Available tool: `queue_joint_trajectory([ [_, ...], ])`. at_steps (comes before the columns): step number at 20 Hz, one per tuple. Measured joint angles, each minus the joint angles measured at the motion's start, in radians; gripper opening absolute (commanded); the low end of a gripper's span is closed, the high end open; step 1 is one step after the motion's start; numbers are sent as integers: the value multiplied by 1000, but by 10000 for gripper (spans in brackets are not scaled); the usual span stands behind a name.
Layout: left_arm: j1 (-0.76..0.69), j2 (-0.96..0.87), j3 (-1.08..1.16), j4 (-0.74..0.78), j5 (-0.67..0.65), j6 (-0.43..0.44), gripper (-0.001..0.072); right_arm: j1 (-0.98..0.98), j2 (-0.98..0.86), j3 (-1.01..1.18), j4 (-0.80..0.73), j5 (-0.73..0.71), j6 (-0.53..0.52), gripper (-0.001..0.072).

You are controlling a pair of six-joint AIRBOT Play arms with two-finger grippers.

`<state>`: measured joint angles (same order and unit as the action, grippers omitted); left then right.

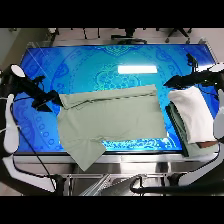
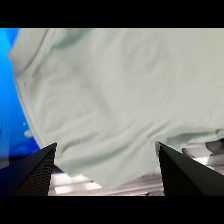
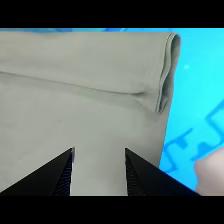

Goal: Fold the shirts.

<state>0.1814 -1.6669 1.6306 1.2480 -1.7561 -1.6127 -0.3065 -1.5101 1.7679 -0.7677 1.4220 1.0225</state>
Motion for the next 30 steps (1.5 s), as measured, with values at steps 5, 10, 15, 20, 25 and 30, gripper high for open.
queue_joint_trajectory([
  [5,40,400,-488,27,94,8,703,-2,33,-32,-6,96,37,370],
  [10,110,608,-894,-3,252,-5,704,-2,38,-43,16,107,45,370],
  [15,147,583,-1112,-112,437,-6,704,-2,39,-45,27,84,47,370],
  [20,96,418,-1158,-287,512,72,153,-3,39,-45,31,47,28,367],
  [25,67,306,-1019,-318,563,150,15,-14,52,-56,31,63,33,364],
  [30,120,284,-870,-196,459,156,16,-35,112,-216,17,72,59,364],
])
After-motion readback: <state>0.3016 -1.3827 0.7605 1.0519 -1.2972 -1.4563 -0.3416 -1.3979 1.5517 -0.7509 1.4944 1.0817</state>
